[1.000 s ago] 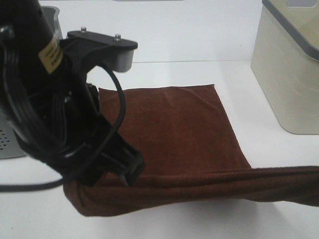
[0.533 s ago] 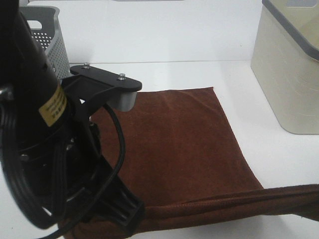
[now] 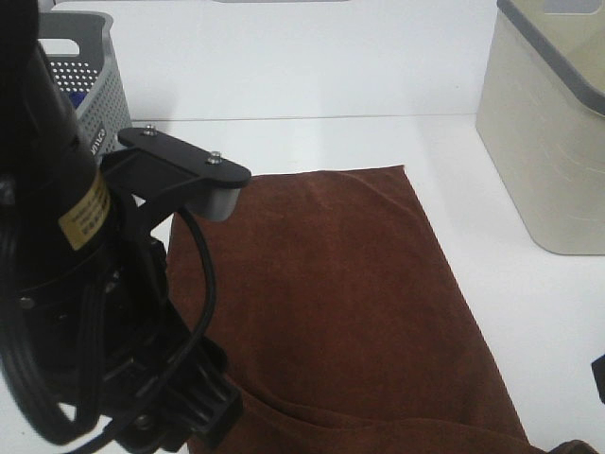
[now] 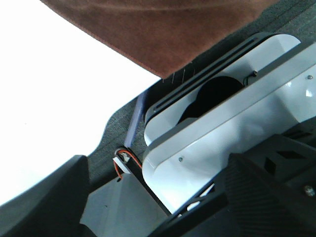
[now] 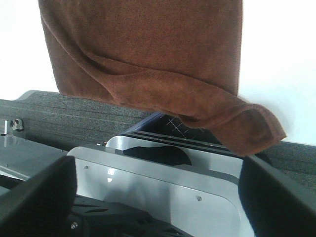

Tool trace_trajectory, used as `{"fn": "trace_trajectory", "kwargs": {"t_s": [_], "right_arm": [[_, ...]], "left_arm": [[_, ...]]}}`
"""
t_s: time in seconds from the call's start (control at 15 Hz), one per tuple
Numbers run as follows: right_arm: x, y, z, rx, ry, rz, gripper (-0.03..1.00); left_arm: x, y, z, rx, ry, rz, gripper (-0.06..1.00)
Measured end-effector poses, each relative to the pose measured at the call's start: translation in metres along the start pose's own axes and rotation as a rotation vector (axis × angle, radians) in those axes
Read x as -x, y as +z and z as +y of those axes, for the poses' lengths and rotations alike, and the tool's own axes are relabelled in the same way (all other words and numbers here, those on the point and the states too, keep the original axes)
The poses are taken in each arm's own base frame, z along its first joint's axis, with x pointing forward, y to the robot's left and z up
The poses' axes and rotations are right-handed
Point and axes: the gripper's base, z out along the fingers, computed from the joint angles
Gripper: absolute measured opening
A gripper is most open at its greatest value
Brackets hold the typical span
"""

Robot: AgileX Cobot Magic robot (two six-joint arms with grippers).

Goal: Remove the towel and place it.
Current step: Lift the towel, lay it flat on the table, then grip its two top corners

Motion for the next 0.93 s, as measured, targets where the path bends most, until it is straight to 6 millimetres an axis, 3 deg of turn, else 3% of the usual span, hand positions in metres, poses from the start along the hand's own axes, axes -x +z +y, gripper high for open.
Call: {"fn": "trace_trajectory", "kwargs": {"t_s": [0.13, 0.33, 0.4, 0.53, 0.8, 0.93], "right_arm": [[0.002, -0.003, 0.001, 0.000, -0.006, -0.015, 0.80], [0.027, -0.012, 0.005, -0.007, -0.026, -0.079, 0.60], [0.031, -0.012, 0.005, -0.008, -0.029, -0.075, 0.58], [0.056, -0.009, 0.005, -0.012, -0.038, -0.049, 0.51], [0.116, 0.004, 0.003, 0.000, -0.075, -0.029, 0.50], [0.147, 0.013, 0.001, 0.004, -0.098, -0.035, 0.50]], "left_arm": [[0.006, 0.000, 0.006, 0.067, 0.000, -0.069, 0.71], [0.026, -0.003, 0.029, 0.148, -0.048, -0.212, 0.67], [0.030, -0.003, 0.035, 0.146, -0.067, -0.229, 0.67], [0.045, -0.006, 0.058, 0.126, -0.142, -0.314, 0.67], [0.074, -0.020, 0.099, 0.103, -0.226, -0.479, 0.67], [0.088, -0.016, 0.113, 0.107, -0.246, -0.487, 0.67]]}}
